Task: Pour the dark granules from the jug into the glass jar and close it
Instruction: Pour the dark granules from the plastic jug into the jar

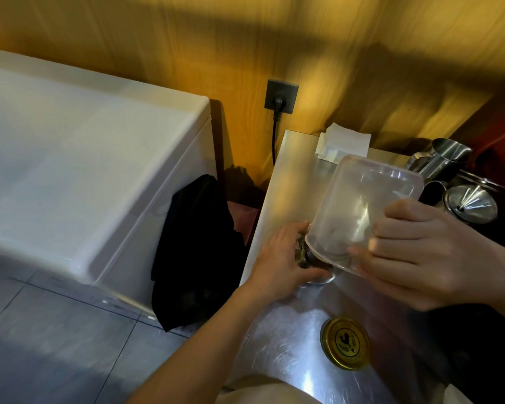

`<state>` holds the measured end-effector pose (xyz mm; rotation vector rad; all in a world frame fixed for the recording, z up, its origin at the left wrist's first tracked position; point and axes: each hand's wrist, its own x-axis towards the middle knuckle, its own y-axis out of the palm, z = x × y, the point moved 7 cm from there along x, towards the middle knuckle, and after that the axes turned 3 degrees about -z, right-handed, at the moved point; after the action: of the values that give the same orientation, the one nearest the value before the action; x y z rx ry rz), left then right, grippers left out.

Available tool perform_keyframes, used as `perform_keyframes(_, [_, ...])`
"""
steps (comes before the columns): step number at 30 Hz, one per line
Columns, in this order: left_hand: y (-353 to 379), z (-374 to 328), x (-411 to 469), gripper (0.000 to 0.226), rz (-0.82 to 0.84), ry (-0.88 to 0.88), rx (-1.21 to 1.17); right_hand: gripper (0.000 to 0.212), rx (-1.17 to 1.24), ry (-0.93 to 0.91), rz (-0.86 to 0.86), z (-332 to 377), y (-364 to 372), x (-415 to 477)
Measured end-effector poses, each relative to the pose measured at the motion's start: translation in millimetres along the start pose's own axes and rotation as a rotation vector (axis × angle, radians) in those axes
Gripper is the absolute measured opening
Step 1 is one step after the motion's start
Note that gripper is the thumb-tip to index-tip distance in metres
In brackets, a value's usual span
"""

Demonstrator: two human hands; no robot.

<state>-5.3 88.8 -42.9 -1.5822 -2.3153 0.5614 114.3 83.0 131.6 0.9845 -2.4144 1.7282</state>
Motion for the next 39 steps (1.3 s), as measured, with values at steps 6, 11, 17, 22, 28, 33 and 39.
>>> perform_keyframes(6, [0.9,0.1,-0.5,0.078,0.019,-0.007,0.015,0.020,-0.001,0.011,0.009,0.5,-0.1,1.9])
perform_keyframes(11, [1.6,1.4,-1.2,0.083,0.023,-0.021,0.018,0.022,0.004,0.081,0.002,-6.2,-0.4,-3.2])
perform_keyframes(17, [2.4,0.6,-0.7,0.085,0.038,-0.019,0.029,0.022,-0.009,0.141,-0.021,-10.0,-1.6,-8.8])
perform_keyframes(22, [1.8,1.2,-1.2,0.085,0.040,-0.028,0.003,0.017,-0.009,0.226,-0.086,-15.6,-3.7,-13.2])
perform_keyframes(28, [3.6,4.5,1.0,0.092,0.055,-0.047,-0.043,0.020,-0.068,0.499,-0.192,-32.1,-7.1,-36.4])
perform_keyframes(33, [3.2,5.7,1.2,0.098,0.058,-0.047,-0.048,0.029,-0.074,0.835,-0.293,-40.8,-5.7,-67.1])
perform_keyframes(39, [3.4,6.2,2.2,0.090,0.056,-0.032,-0.071,0.018,0.260,1.556,-0.654,-32.8,25.7,-143.7])
